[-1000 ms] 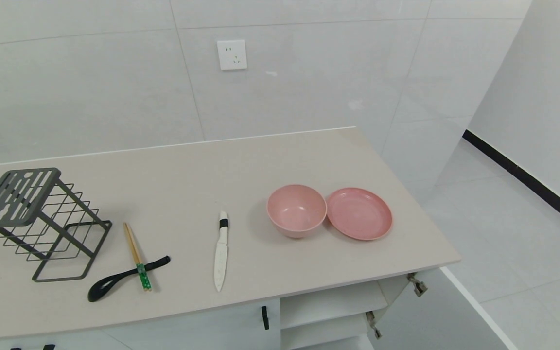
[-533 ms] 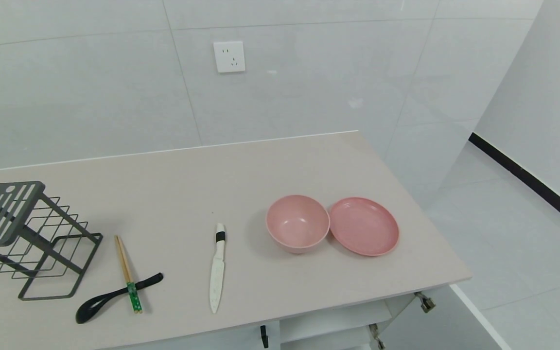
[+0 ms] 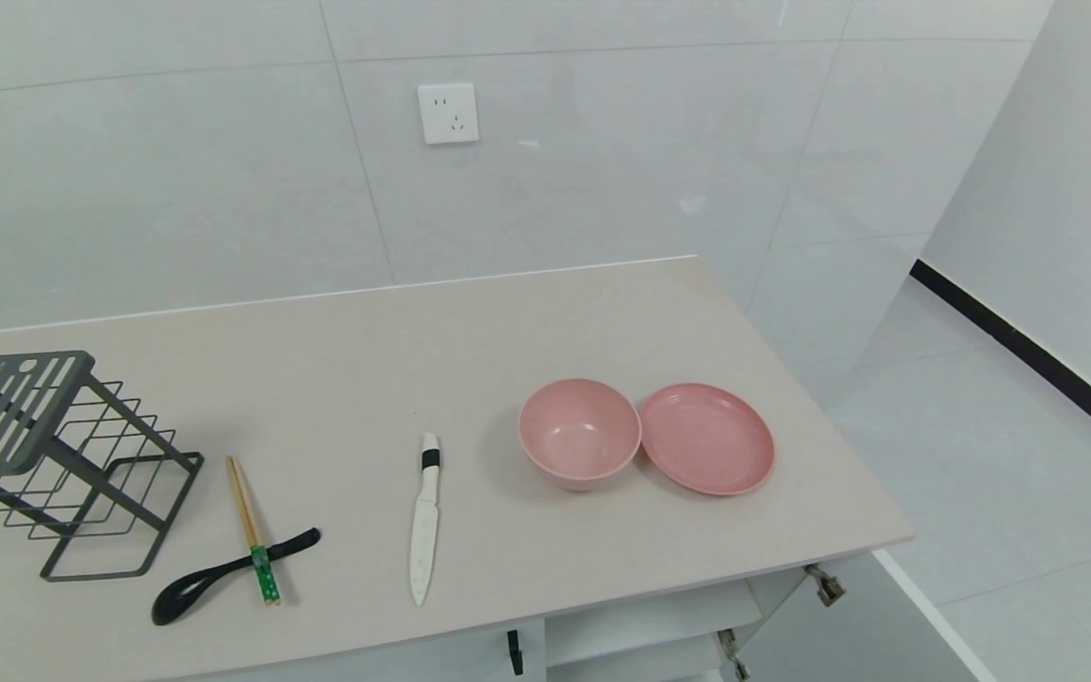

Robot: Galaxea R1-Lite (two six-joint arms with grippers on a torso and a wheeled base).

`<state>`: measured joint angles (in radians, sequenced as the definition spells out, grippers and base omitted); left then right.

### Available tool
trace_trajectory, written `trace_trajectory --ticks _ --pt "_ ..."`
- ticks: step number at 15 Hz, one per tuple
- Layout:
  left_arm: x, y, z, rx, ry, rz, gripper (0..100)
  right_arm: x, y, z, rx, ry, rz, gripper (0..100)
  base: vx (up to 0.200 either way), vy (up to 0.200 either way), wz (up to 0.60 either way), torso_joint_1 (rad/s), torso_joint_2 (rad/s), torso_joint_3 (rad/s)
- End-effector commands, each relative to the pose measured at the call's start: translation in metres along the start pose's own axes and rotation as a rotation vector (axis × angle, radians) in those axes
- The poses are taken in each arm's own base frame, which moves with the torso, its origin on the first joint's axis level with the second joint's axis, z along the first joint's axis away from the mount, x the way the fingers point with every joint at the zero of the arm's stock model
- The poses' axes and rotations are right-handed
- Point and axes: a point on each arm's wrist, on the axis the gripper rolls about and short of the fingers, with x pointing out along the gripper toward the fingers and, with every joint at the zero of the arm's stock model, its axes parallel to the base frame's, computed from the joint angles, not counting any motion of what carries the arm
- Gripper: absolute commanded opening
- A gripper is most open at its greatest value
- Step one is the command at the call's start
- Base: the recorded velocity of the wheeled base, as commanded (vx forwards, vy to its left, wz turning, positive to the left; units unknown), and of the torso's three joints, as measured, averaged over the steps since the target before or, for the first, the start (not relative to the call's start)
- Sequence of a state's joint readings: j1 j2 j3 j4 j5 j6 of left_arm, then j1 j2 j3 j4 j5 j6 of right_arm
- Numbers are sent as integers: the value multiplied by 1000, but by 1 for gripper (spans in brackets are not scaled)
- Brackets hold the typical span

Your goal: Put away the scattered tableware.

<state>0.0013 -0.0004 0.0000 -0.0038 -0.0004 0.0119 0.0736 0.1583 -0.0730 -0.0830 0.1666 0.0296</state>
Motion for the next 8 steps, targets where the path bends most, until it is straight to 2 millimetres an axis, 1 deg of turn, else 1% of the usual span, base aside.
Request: trace_trajectory --ticks 1,2,3,5,6,7,8 --pt "0 0 0 2 0 1 100 33 -3 28 27 208 60 100 0 0 0 0 0 0" --pt "0 0 0 2 0 1 100 43 -4 30 30 252 59 100 0 0 0 0 0 0" --pt "0 0 0 2 0 1 100 48 -5 30 32 270 60 100 0 0 0 0 0 0" --pt "0 0 0 2 0 1 100 71 -8 30 19 327 55 100 0 0 0 0 0 0" --pt "0 0 0 0 0 -1 100 91 -11 33 9 344 48 100 0 0 0 0 0 0" --pt "0 0 0 -3 0 -10 100 101 -13 33 3 348 40 100 0 0 0 0 0 0" --pt "0 0 0 -4 -1 -22 100 116 -17 27 0 368 28 100 0 0 0 0 0 0"
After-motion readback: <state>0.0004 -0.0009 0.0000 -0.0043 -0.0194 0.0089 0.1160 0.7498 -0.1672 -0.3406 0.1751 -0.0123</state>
